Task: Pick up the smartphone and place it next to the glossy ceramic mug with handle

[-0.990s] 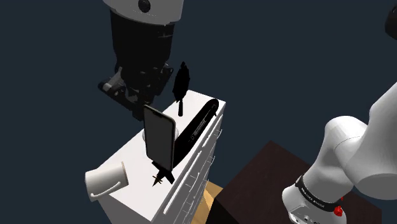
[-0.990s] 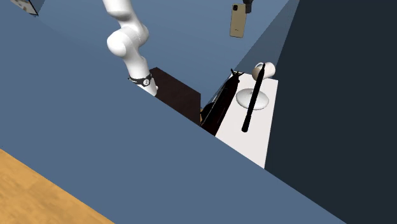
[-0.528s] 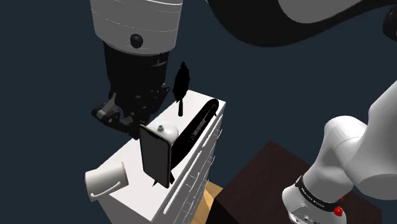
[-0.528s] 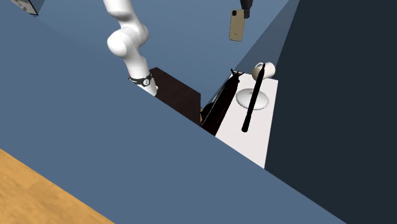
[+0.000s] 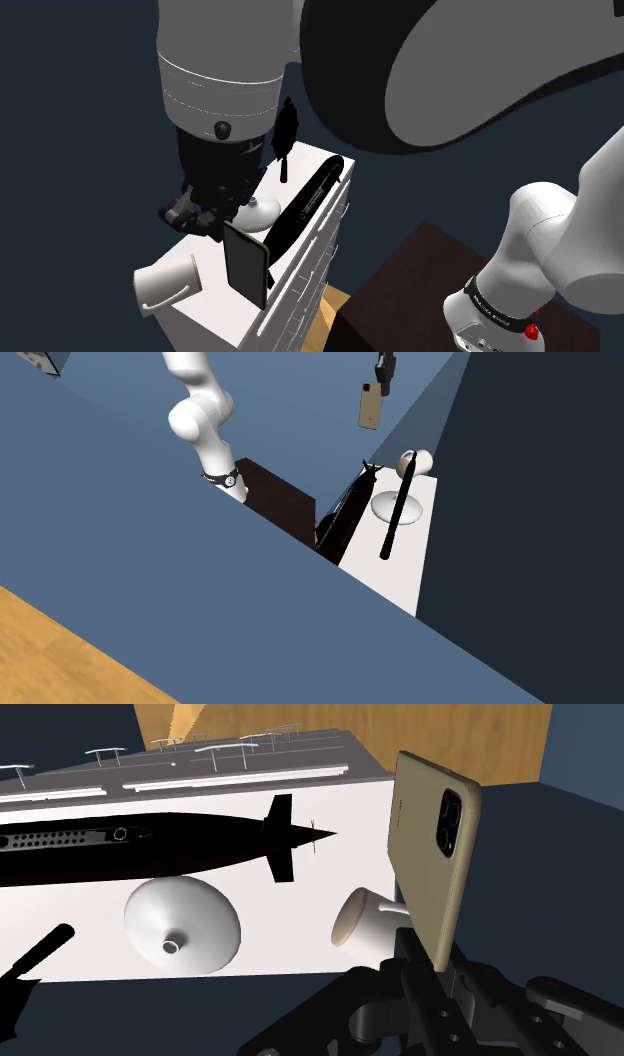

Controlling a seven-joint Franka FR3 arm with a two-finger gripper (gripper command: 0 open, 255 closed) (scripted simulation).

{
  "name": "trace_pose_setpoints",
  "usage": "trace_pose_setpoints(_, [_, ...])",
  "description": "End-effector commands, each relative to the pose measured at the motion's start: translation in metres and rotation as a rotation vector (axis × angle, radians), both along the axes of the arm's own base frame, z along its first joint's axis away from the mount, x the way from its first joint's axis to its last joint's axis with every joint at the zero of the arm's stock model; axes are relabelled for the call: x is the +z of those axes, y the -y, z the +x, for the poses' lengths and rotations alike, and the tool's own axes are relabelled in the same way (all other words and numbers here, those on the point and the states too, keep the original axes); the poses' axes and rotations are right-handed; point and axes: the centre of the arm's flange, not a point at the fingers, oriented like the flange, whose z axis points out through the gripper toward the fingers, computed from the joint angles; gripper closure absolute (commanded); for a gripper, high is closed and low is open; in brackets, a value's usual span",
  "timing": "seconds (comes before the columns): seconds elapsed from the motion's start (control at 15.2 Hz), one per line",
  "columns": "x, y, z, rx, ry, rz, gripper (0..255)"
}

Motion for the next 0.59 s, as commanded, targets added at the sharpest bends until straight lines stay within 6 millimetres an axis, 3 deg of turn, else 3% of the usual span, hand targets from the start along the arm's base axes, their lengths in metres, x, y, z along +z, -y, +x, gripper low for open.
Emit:
trace_pose_setpoints(0.0, [-0.011,0.000,-0.001,0.000,0.000,0.000,255])
trace_pose_setpoints(0.53, [-0.053,0.000,-0.001,0.000,0.000,0.000,255])
